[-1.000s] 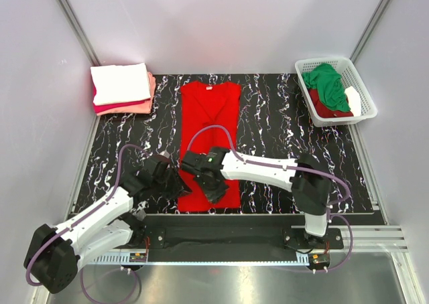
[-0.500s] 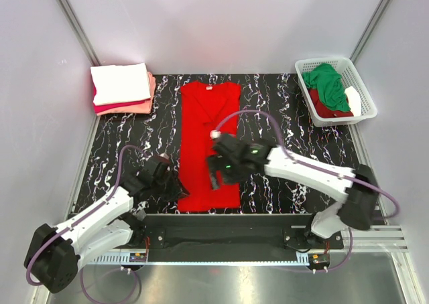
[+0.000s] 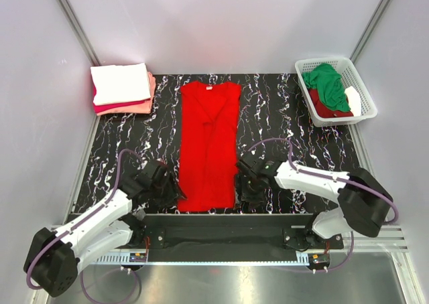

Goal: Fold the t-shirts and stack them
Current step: Fold the tshirt

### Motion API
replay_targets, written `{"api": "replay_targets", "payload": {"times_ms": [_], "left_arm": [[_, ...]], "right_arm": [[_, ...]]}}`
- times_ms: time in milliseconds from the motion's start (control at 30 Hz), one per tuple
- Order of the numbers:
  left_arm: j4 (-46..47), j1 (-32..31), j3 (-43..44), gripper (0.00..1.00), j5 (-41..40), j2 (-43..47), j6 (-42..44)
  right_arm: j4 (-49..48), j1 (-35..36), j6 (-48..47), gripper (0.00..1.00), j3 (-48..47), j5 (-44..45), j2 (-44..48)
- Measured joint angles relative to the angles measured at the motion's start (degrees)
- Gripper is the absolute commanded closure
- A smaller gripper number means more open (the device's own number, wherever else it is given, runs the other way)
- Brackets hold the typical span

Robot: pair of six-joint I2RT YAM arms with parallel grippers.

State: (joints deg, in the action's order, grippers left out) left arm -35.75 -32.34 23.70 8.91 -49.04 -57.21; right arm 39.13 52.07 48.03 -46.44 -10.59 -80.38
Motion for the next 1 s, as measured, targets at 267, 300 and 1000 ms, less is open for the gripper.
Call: {"api": "replay_targets", "payload": {"times_ms": [267,300,1000], "left_arm": [[-1.64,0.00,-2.60,0.43,-1.40,1.05,-0.07],[-1.53,0.04,-2.97,0.43,-1.29,1.07,-0.33],[11.45,0.20,-7.58,0.89,2.29,-1.36,-2.51]], "right_arm": [[-8.02,-0.02,1.81,0.41,0.63,-3.76,-7.28],[-8.04,-0.02,1.95,0.42,0.35,-3.78,-8.13],[-10.01,-0.46,4.98,1.00,-0.52,-3.56,-10.67]]}}
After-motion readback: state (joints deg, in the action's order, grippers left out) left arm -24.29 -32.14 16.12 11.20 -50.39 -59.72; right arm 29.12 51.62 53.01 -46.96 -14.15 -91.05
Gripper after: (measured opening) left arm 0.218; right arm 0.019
